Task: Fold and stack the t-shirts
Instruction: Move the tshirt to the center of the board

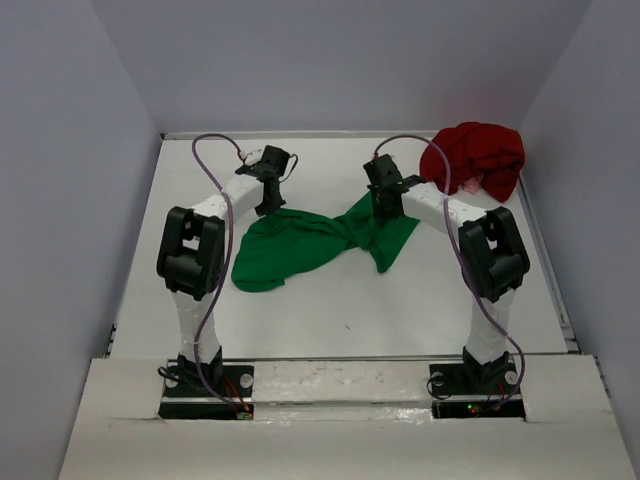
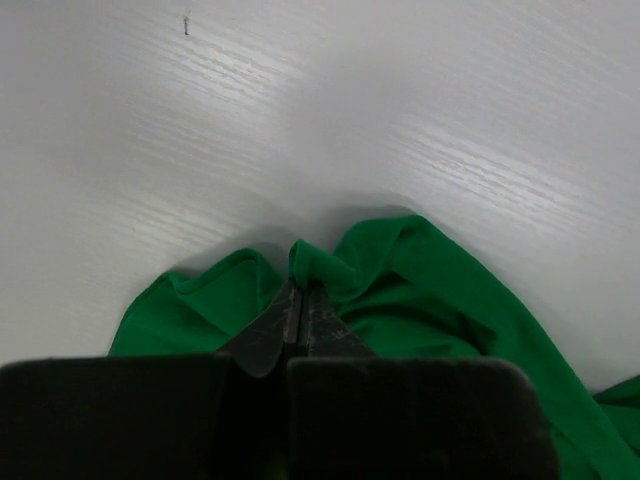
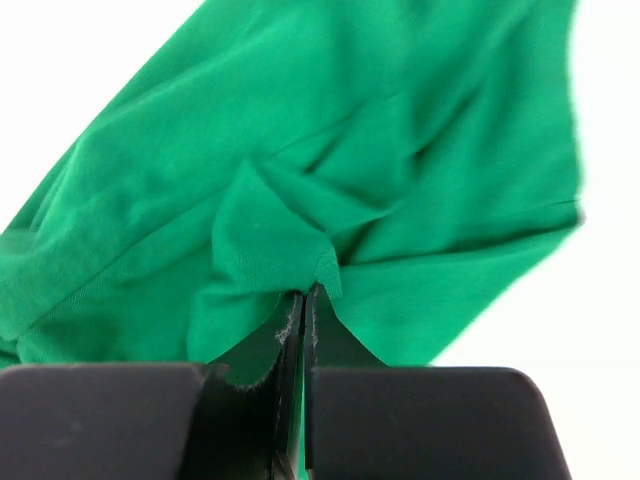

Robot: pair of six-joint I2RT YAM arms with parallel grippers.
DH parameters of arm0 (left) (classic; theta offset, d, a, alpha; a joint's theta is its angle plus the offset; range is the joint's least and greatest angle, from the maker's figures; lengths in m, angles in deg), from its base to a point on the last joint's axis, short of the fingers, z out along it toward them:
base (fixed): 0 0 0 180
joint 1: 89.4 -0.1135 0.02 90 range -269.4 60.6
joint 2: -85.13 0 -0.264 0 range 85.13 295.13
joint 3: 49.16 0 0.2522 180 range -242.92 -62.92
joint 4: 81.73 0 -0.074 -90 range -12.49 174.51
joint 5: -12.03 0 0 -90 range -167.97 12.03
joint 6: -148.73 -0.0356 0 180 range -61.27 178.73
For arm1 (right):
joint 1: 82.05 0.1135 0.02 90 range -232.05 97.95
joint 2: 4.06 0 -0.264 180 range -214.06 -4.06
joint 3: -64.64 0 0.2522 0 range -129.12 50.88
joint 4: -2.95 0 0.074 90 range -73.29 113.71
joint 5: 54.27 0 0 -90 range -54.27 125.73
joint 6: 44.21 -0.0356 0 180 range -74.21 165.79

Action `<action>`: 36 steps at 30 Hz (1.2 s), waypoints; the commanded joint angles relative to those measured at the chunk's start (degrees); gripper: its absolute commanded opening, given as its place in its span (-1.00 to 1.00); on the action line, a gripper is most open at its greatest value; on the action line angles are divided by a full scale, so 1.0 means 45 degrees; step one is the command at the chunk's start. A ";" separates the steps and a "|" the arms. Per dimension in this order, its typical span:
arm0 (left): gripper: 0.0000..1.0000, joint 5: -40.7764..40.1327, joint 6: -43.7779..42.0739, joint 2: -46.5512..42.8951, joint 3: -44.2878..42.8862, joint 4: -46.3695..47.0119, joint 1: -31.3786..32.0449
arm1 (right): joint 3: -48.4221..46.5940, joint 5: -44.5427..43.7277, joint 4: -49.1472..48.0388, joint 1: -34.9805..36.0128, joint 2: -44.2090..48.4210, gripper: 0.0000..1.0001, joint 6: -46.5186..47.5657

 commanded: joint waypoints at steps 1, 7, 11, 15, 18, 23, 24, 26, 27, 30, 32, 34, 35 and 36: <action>-1.00 -0.2499 -0.0580 -0.1963 -0.1501 -0.1248 0.0967 | -0.1840 -0.2379 0.0279 -0.0136 0.1495 -1.00 0.1086; -1.00 -0.3380 -0.1185 -0.4167 -0.3257 -0.2692 0.1085 | -0.4083 -0.3687 0.1371 -0.1012 0.2938 -1.00 0.2489; -1.00 -0.3420 -0.1497 -0.5087 -0.3943 -0.3241 0.1104 | -0.4654 -0.3924 0.1705 -0.1425 0.3643 -1.00 0.3078; -1.00 -0.3712 -0.2200 -0.7076 -0.4354 -0.3554 0.1318 | -0.5065 -0.4919 0.1998 -0.1601 0.5611 -1.00 0.3353; -1.00 -0.3461 -0.2532 -0.8290 -0.4491 -0.3574 0.1397 | -0.5689 -0.5154 0.2718 -0.1601 0.6532 -1.00 0.3373; -1.00 -0.2115 -0.2983 -1.0123 -0.4494 -0.3653 0.1670 | -0.6917 -0.5389 0.3384 -0.1601 0.8545 -1.00 0.3896; -1.00 -0.1899 -0.2983 -1.0399 -0.4356 -0.3575 0.1709 | -0.7289 -0.5409 0.3598 -0.1601 0.8605 -1.00 0.4016; -1.00 -0.1702 -0.2828 -1.1082 -0.4083 -0.3554 0.1710 | -0.8302 -0.5526 0.4203 -0.1601 0.8624 -1.00 0.4037; -1.00 -0.1701 -0.2807 -1.1240 -0.4062 -0.3632 0.1710 | -0.8424 -0.5487 0.4264 -0.1601 0.8722 -1.00 0.4017; -1.00 -0.1624 -0.2631 -1.1690 -0.4120 -0.3808 0.1710 | -0.8987 -0.5312 0.4712 -0.1601 0.8860 -1.00 0.3803; -1.00 -0.1487 -0.2592 -1.1924 -0.4217 -0.3769 0.1710 | -0.9322 -0.5312 0.5161 -0.1601 0.8684 -1.00 0.3647; -1.00 -0.1448 -0.2572 -1.2023 -0.4412 -0.3789 0.1710 | -0.9227 -0.5214 0.5047 -0.1601 0.8664 -1.00 0.3607; -1.00 -0.1525 -0.2572 -1.2023 -0.4471 -0.3847 0.1710 | -0.9187 -0.5214 0.5046 -0.1601 0.8683 -1.00 0.3607; -1.00 -0.1719 -0.2572 -1.2023 -0.4530 -0.3906 0.1710 | -0.9245 -0.5117 0.5104 -0.1601 0.8587 -1.00 0.3607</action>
